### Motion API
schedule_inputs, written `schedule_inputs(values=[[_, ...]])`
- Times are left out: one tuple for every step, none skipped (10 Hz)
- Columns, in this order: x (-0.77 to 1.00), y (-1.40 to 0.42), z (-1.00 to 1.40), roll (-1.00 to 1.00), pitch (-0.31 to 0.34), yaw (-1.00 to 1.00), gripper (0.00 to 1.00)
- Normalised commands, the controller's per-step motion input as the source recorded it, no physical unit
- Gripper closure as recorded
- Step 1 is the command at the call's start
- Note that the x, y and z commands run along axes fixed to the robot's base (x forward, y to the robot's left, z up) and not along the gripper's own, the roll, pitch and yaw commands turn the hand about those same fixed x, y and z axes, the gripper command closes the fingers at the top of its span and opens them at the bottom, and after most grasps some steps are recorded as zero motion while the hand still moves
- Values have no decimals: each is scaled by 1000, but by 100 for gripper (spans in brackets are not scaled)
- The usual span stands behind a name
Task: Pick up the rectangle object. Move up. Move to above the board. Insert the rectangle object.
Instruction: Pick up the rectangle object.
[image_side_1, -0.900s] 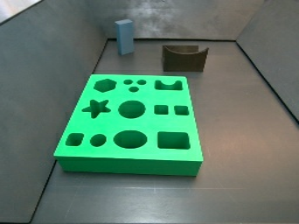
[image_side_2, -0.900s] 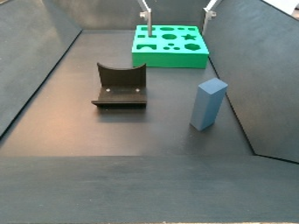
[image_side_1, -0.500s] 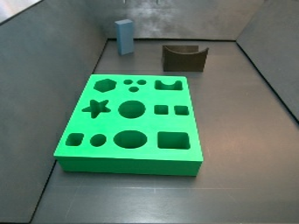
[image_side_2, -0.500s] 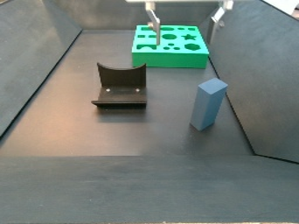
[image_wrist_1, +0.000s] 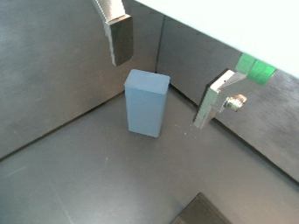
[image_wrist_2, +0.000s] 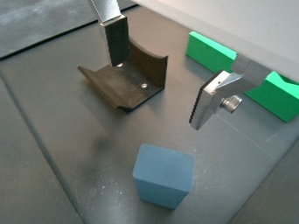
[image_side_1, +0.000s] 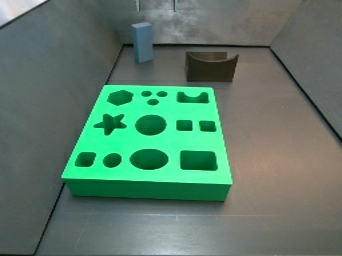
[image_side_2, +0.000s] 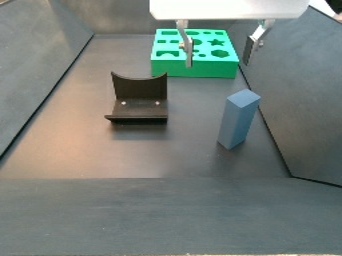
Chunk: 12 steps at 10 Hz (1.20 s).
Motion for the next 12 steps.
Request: schedule_inputs(values=[[0,34,-191,-66,-83,440,0],[17,0,-189,-67,-84,491,0],[0,0,-200,-64,-99,477,0],[0,29,-246,-51,-129,426,0],[-74,74,-217,-33,-124,366,0],[-97,77,-123,-79,-101,280,0],[-103,46,-117,-53,-93,254,0],[-163,34,-131,-29,-96,214,0],[-189,26,-154,-13,-90,200,0],[-211,51,-169,-13,-97,191,0],[-206,66,-163,-6,-99,200,0],[-166,71,-160,-11,-94,214,0]])
